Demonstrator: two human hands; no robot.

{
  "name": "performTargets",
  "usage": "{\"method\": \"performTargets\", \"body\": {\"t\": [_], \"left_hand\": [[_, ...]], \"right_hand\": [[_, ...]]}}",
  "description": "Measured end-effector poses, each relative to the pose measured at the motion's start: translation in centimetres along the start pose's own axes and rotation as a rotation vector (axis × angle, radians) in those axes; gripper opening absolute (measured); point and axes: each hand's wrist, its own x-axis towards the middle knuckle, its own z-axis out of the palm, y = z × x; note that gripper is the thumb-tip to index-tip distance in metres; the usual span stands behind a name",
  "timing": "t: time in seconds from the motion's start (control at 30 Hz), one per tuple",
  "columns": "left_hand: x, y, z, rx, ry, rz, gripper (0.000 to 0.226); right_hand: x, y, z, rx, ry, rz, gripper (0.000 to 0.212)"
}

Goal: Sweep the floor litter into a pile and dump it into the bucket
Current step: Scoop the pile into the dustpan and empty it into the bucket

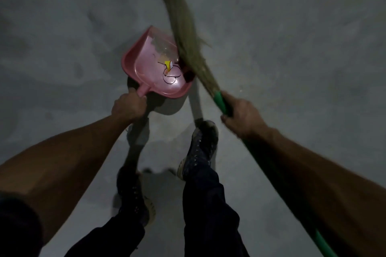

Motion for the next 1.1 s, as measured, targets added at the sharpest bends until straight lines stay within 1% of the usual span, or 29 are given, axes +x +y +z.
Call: {"method": "performTargets", "body": {"t": [0.07, 0.1, 0.17, 0.23, 0.3, 0.4, 0.47, 0.53, 0.6, 0.67, 0.73, 0.8, 0.87, 0.97, 1.03, 1.1], "left_hand": [[0.3, 0.0, -0.1, -0.016, -0.012, -0.014, 0.031], [0.5, -0.2, -0.1, -0.021, -0.019, -0.026, 0.031], [0.5, -0.5, 0.0, -0.022, -0.028, -0.046, 0.032], [0.5, -1.1, 0.1, -0.018, -0.031, -0.062, 0.029], [0.4, -2.2, 0.3, -0.003, -0.033, -0.063, 0.029], [0.4, -4.4, 0.4, 0.014, -0.027, -0.029, 0.026], [0.3, -5.6, 0.4, 0.043, -0.017, 0.020, 0.021], [0.4, -6.5, 0.4, 0.071, -0.015, 0.055, 0.019], [0.6, -6.7, 0.2, 0.085, -0.021, 0.067, 0.019], [0.7, -6.3, 0.3, 0.082, -0.028, 0.066, 0.019], [0.7, -5.7, 0.3, 0.071, -0.030, 0.040, 0.021], [0.4, -5.2, 0.4, 0.063, -0.046, 0.005, 0.023], [0.2, -5.0, 0.5, 0.058, -0.060, -0.011, 0.029], [-0.1, -5.7, 0.6, 0.028, -0.053, -0.047, 0.032], [-0.4, -6.6, 0.6, 0.008, -0.051, -0.073, 0.030], [-0.7, -7.6, 0.5, 0.012, -0.057, -0.086, 0.029]], "right_hand": [[-2.2, -0.2, 2.3, -0.020, -0.072, -0.034, 0.072], [-3.3, -0.2, 3.0, -0.015, -0.081, -0.047, 0.073], [-5.3, 0.1, 3.7, 0.031, -0.039, -0.065, 0.075], [-6.4, 0.6, 3.7, 0.101, 0.050, -0.050, 0.076], [-6.0, 1.0, 3.0, 0.178, 0.138, 0.006, 0.074], [-3.7, 1.2, 1.7, 0.262, 0.219, 0.113, 0.074], [-2.0, 1.3, 1.0, 0.320, 0.248, 0.195, 0.074], [-1.3, 1.3, 1.0, 0.316, 0.231, 0.251, 0.074], [-1.7, 1.0, 2.0, 0.214, 0.163, 0.216, 0.074], [-3.0, 0.4, 3.8, 0.112, 0.072, 0.134, 0.074], [-4.9, -0.2, 5.9, 0.092, -0.002, 0.059, 0.073], [-7.0, -0.6, 7.6, 0.091, -0.030, 0.006, 0.074], [-8.9, -0.6, 8.4, 0.132, -0.006, -0.011, 0.075], [-9.9, -0.5, 7.7, 0.252, 0.124, 0.011, 0.074], [-9.0, -0.6, 6.7, 0.271, 0.199, 0.016, 0.074], [-6.8, -1.0, 5.4, 0.268, 0.227, 0.048, 0.075]]}}
